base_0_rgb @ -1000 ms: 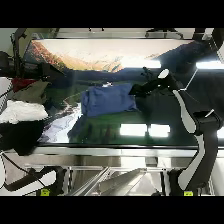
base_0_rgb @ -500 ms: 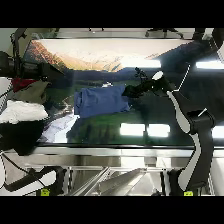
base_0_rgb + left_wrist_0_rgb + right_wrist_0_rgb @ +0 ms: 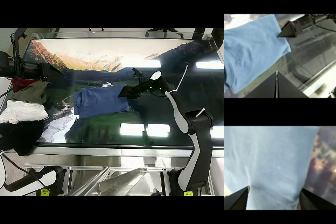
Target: Fold the shirts.
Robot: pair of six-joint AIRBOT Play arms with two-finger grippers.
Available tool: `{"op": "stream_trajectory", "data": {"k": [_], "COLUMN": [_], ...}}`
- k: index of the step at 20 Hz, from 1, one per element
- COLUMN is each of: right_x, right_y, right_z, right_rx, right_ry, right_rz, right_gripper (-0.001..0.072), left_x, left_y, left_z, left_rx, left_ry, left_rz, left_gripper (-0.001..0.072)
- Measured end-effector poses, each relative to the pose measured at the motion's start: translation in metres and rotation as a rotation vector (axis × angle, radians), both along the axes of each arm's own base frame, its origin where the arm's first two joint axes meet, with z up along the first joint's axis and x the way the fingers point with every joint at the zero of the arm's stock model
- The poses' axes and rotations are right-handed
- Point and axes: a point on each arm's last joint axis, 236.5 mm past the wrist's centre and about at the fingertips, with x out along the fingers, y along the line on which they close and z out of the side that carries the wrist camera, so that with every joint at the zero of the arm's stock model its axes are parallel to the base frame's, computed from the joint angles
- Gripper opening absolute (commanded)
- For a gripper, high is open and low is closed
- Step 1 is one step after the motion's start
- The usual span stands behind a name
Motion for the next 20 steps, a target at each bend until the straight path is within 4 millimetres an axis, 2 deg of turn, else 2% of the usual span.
{"op": "stream_trajectory", "data": {"k": [1, 2, 4, 6, 8, 10, 13, 15, 16, 18, 20], "right_x": [-0.003, -0.005, -0.009, -0.010, -0.010, -0.006, 0.014, 0.038, 0.051, 0.074, 0.084], "right_y": [0.005, 0.008, 0.012, 0.017, 0.021, 0.024, 0.013, -0.013, -0.035, -0.095, -0.170], "right_z": [-0.001, -0.004, -0.011, -0.008, -0.001, 0.017, 0.064, 0.107, 0.129, 0.163, 0.185], "right_rx": [0.004, 0.003, -0.006, 0.013, 0.033, 0.059, 0.091, 0.109, 0.108, 0.071, -0.014], "right_ry": [0.005, 0.009, 0.018, 0.019, 0.010, -0.018, -0.104, -0.173, -0.205, -0.249, -0.268], "right_rz": [0.007, 0.013, 0.025, 0.027, 0.031, 0.028, -0.017, -0.113, -0.181, -0.337, -0.496], "right_gripper": [0.0587, 0.0405, 0.0168, 0.0039, 0.0021, 0.0020, 0.0020, 0.0019, 0.0019, 0.0019, 0.0019], "left_x": [0.000, 0.000, 0.000, -0.001, 0.000, -0.001, -0.002, -0.004, -0.004, -0.006, -0.008], "left_y": [0.000, 0.000, 0.000, 0.000, 0.000, 0.000, 0.000, 0.000, -0.001, -0.001, -0.001], "left_z": [0.000, 0.000, 0.000, 0.000, 0.000, -0.001, -0.001, -0.002, -0.002, -0.002, -0.003], "left_rx": [0.001, 0.001, 0.001, 0.002, 0.003, 0.003, 0.004, 0.004, 0.004, 0.005, 0.005], "left_ry": [-0.001, -0.001, -0.001, 0.001, 0.001, 0.001, 0.008, 0.013, 0.013, 0.019, 0.025], "left_rz": [-0.001, -0.001, -0.001, -0.002, -0.002, -0.002, -0.008, -0.013, -0.014, -0.018, -0.024], "left_gripper": [0.0012, 0.0012, 0.0012, 0.0012, 0.0012, 0.0012, 0.0012, 0.0012, 0.0012, 0.0012, 0.0012]}}
